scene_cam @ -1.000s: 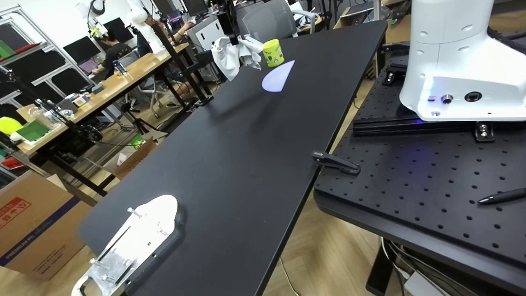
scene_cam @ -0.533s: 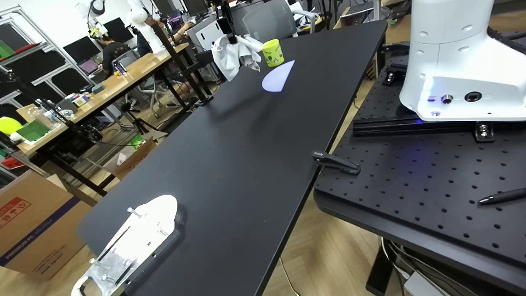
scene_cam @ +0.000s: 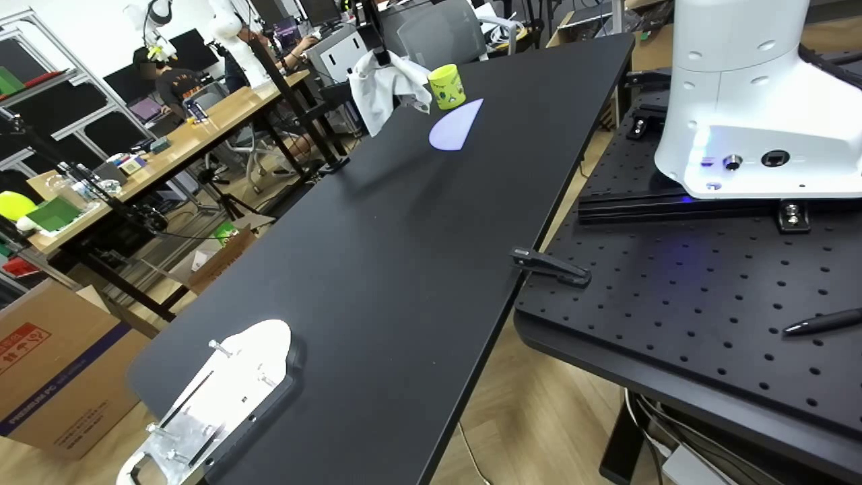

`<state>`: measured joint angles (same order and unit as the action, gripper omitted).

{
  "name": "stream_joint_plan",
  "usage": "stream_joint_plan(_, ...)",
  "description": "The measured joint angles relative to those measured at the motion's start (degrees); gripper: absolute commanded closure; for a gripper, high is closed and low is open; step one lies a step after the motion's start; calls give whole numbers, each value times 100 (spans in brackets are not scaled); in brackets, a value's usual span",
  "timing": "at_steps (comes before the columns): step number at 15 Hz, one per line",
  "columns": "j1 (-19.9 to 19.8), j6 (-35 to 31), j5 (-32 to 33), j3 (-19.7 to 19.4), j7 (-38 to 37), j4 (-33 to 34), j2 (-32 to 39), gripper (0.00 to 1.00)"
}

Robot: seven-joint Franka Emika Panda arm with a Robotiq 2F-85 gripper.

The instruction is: Take the cloth down and place it on the table

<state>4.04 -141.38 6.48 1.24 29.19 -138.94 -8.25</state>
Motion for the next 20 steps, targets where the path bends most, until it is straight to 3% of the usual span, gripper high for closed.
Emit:
stream_joint_plan(5,67,356,-231,16,-2,-113,-388,99)
stream_joint_plan(13,-7,968,-289,-325,-72,-1060,-2009,99)
stream_joint_plan(16,-182,915,-295,-594,-190,-1405,-2418,99)
stream_joint_plan(20,-508,197,-298,-1028,-234,-1723,-2501,99)
